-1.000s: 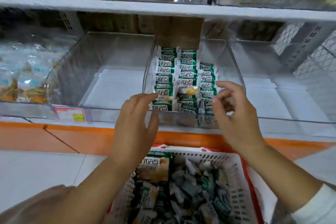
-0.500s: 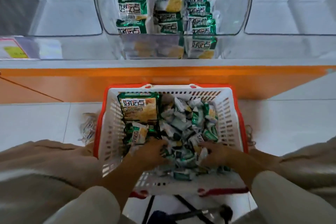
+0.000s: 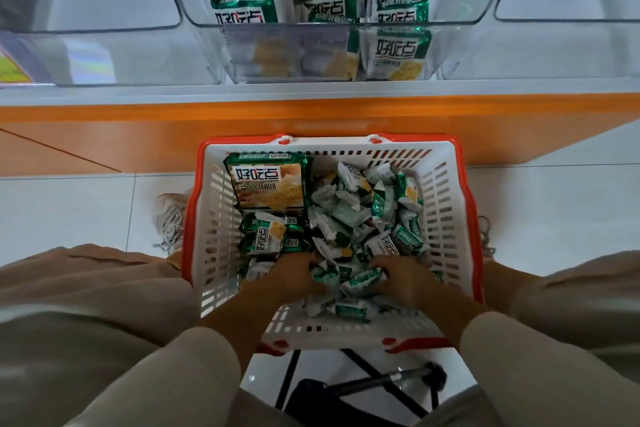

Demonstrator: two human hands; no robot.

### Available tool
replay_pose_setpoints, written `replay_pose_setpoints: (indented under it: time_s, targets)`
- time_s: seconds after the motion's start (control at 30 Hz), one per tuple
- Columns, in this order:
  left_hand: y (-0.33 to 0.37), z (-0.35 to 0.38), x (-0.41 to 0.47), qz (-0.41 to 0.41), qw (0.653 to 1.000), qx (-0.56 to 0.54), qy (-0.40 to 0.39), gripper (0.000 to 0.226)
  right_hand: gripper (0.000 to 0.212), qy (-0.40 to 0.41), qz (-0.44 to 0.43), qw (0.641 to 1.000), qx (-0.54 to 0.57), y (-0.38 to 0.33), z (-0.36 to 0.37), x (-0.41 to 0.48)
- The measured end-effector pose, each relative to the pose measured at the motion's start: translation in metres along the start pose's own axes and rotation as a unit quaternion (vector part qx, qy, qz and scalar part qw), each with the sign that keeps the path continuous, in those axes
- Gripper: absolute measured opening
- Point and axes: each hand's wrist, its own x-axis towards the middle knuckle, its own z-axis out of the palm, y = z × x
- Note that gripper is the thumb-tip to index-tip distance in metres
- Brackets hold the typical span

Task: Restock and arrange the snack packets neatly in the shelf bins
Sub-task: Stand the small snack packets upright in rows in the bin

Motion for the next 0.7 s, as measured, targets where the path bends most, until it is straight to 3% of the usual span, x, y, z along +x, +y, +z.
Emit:
replay_pose_setpoints:
  time_s: [0.23, 0.4, 0.47, 0.57, 0.7]
  targets:
    - [0.009, -0.015, -0.018, -0.007, 0.978, -0.190, 0.086, 0.067, 0.043, 0.100, -0.001, 0.991, 0.085, -0.005, -0.028, -0.012]
    - [0.030, -0.045, -0.043, 0.049, 0.915, -0.356, 0.183, 0.060, 0.041, 0.161, -0.038, 0.957, 0.236, -0.034, -0.063, -0.040]
    - [0.038, -0.062, -0.056, 0.077, 0.879, -0.422, 0.208, 0.067, 0.043, 0.176, -0.060, 0.938, 0.292, -0.050, -0.076, -0.052]
    - [0.051, -0.087, -0.081, 0.110, 0.854, -0.461, 0.212, 0.059, 0.033, 0.181, -0.110, 0.919, 0.333, -0.076, -0.094, -0.074]
    - [0.067, -0.116, -0.117, 0.171, 0.801, -0.559, 0.131, 0.062, 0.030, 0.175, -0.177, 0.914, 0.320, -0.108, -0.124, -0.108]
